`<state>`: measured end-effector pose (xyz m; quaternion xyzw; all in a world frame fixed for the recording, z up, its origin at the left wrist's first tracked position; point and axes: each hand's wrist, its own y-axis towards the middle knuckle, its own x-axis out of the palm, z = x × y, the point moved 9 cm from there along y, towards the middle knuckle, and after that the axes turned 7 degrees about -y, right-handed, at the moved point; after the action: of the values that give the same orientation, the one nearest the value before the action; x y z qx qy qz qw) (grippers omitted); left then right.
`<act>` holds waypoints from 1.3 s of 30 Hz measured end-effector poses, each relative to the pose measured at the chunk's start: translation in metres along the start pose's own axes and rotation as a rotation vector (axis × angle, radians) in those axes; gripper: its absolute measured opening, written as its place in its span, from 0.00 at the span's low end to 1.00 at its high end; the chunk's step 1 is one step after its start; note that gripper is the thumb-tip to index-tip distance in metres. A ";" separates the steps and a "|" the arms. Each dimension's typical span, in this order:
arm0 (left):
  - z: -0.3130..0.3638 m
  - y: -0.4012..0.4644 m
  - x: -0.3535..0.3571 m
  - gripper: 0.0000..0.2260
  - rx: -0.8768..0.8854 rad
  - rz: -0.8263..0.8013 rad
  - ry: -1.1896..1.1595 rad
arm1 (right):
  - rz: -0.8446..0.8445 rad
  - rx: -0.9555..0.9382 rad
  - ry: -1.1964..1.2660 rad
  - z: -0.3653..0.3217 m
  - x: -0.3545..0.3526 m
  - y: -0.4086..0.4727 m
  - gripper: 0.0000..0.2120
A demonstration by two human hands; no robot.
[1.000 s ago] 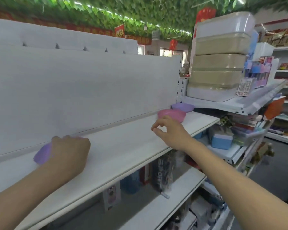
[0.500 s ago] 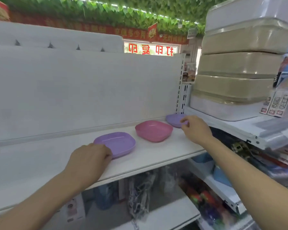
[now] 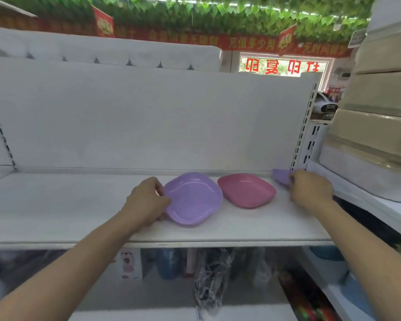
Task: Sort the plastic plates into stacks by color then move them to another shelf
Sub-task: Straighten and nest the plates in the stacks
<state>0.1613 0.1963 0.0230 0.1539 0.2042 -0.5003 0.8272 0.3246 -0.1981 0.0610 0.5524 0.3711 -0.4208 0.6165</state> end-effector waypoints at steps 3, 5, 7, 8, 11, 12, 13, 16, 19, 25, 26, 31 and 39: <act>0.001 0.002 0.002 0.07 -0.052 -0.043 -0.178 | 0.103 0.014 0.166 0.004 -0.010 0.003 0.05; 0.008 -0.004 0.005 0.11 -0.073 -0.095 -0.230 | 0.127 0.038 0.360 0.002 -0.018 0.000 0.09; 0.008 -0.008 0.007 0.15 -0.113 -0.151 -0.321 | 0.100 0.063 0.655 -0.007 -0.024 -0.007 0.13; 0.005 -0.009 0.006 0.16 -0.135 -0.167 -0.365 | 0.074 0.076 0.813 -0.014 -0.026 -0.012 0.13; -0.011 -0.011 -0.007 0.16 -0.194 -0.155 -0.447 | -0.028 0.061 1.137 -0.049 -0.033 -0.028 0.08; -0.017 -0.013 -0.013 0.16 -0.206 -0.148 -0.454 | -0.060 0.033 1.184 -0.063 -0.036 -0.034 0.05; -0.022 -0.016 -0.021 0.16 -0.208 -0.139 -0.460 | -0.095 0.004 1.218 -0.079 -0.040 -0.041 0.04; -0.037 -0.027 -0.057 0.16 -0.171 -0.089 -0.457 | -0.244 -0.078 1.297 -0.132 -0.046 -0.067 0.12; -0.058 -0.046 -0.104 0.17 -0.148 -0.015 -0.405 | -0.369 -0.193 1.329 -0.195 -0.058 -0.095 0.16; -0.129 -0.098 -0.235 0.17 -0.124 0.157 -0.329 | -0.520 -0.464 1.349 -0.344 -0.099 -0.173 0.10; -0.142 -0.110 -0.261 0.17 -0.122 0.186 -0.325 | -0.540 -0.507 1.356 -0.371 -0.109 -0.190 0.08; -0.214 -0.181 -0.404 0.16 -0.116 0.341 -0.294 | -0.606 -0.693 1.389 -0.516 -0.158 -0.285 0.03; -0.327 -0.323 -0.619 0.17 -0.218 0.577 -0.139 | -0.602 -0.994 1.384 -0.741 -0.247 -0.455 0.07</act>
<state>-0.4438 0.6745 0.0270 0.0811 0.1475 -0.2293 0.9587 -0.1840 0.5487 0.0364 0.2314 0.9269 0.0709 0.2868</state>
